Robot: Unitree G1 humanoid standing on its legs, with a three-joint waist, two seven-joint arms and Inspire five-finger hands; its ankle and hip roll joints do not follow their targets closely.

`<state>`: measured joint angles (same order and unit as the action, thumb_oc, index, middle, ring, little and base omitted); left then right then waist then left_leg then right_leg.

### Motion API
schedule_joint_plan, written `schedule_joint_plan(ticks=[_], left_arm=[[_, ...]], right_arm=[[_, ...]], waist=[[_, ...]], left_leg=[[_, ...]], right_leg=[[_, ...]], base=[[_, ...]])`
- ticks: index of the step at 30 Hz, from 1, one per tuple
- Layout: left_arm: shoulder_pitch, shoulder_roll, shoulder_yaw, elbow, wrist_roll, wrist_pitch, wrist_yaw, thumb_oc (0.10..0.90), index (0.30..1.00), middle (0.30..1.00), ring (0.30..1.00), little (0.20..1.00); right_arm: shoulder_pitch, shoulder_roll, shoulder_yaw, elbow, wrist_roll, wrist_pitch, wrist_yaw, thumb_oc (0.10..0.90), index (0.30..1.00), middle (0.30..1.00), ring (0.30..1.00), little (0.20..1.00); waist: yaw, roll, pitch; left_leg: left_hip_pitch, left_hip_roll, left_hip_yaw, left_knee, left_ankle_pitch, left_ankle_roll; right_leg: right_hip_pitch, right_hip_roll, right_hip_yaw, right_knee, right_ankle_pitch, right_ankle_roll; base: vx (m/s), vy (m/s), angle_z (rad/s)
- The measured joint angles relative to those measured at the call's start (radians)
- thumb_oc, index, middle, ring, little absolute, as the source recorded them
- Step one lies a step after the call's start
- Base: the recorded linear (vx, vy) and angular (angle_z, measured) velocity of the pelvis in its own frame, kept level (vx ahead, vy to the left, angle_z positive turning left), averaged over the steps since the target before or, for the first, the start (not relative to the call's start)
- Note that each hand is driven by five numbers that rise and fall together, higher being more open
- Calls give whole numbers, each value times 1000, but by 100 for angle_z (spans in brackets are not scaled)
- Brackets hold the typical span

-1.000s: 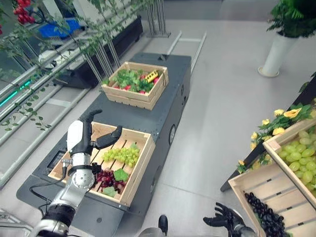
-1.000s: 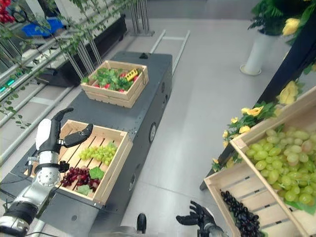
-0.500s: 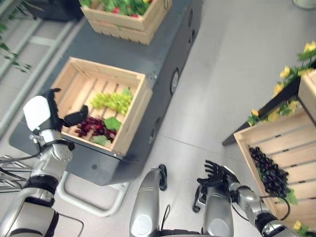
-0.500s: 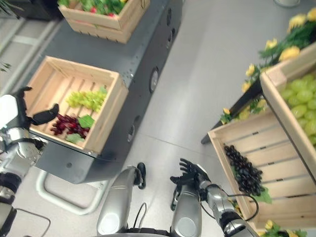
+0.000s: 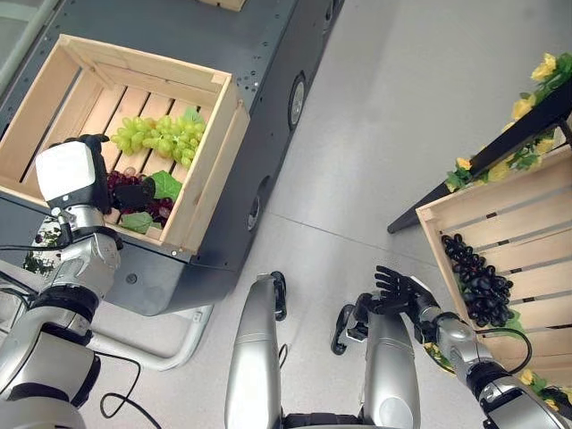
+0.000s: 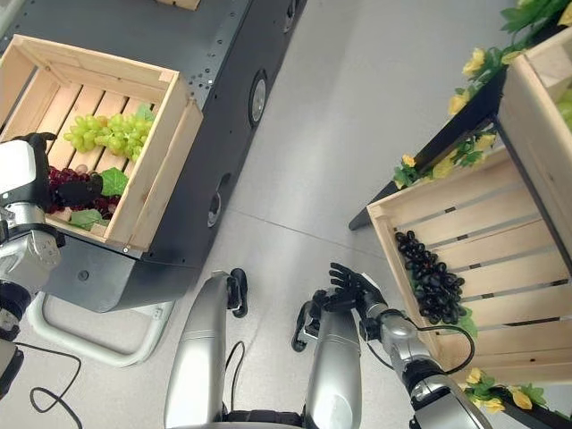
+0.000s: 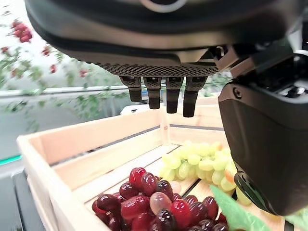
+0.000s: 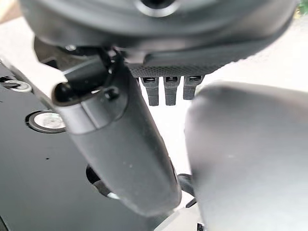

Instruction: Pick up the fruits from the basket on one side to the basket on the other side

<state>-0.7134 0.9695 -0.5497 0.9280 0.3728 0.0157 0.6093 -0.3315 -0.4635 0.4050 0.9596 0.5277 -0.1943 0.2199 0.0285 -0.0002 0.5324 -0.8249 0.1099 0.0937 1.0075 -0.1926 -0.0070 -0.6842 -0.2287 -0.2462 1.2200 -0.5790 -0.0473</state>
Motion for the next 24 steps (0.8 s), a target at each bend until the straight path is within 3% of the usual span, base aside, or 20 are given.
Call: schedule_joint_plan(ticks=[6, 9, 16, 20, 24], left_arm=[[-80, 109, -145, -42, 219, 15, -116, 800, 900, 900, 900, 900], [-126, 122, -186, -60, 275, 42, -187, 800, 900, 900, 900, 900], [-167, 156, -215, -106, 421, 79, -327, 800, 900, 900, 900, 900], [-167, 162, -218, -115, 450, 61, -335, 800, 900, 900, 900, 900], [-168, 175, -235, -149, 456, -6, -343, 800, 900, 900, 900, 900]], right_arm=[[-19, -18, 0, 27, 0, 0, 12, 800, 900, 900, 900, 900], [-20, -33, 0, 31, 0, 0, 22, 800, 900, 900, 900, 900], [-30, -38, 0, 53, 2, -1, 47, 800, 900, 900, 900, 900], [-27, -38, 0, 61, 30, -1, 65, 800, 900, 900, 900, 900], [-24, -37, 0, 58, 31, -1, 73, 800, 900, 900, 900, 900]], waist=[[4, -3, 1], [7, -4, 1], [6, -9, 2], [8, -12, 1], [10, -14, 1]], left_leg=[[-35, 0, -6, 5, 1, 0], [-38, -1, -6, 3, 0, 1], [-44, -2, -7, -7, 0, 1], [-38, -3, -9, -11, 0, 1], [-25, -5, -9, -33, 6, 6]], right_leg=[[-27, -1, -10, 1, 3, 5], [-27, -3, -12, -4, 4, 8], [-28, -2, -18, -19, 7, 13], [-15, -3, -25, -31, 8, 16], [5, -10, -39, -48, 11, 19]], base=[[-12, 6, 2], [-40, 3, 3], [-5, 1, 0], [-2, 1, 1], [-10, -19, 11]])
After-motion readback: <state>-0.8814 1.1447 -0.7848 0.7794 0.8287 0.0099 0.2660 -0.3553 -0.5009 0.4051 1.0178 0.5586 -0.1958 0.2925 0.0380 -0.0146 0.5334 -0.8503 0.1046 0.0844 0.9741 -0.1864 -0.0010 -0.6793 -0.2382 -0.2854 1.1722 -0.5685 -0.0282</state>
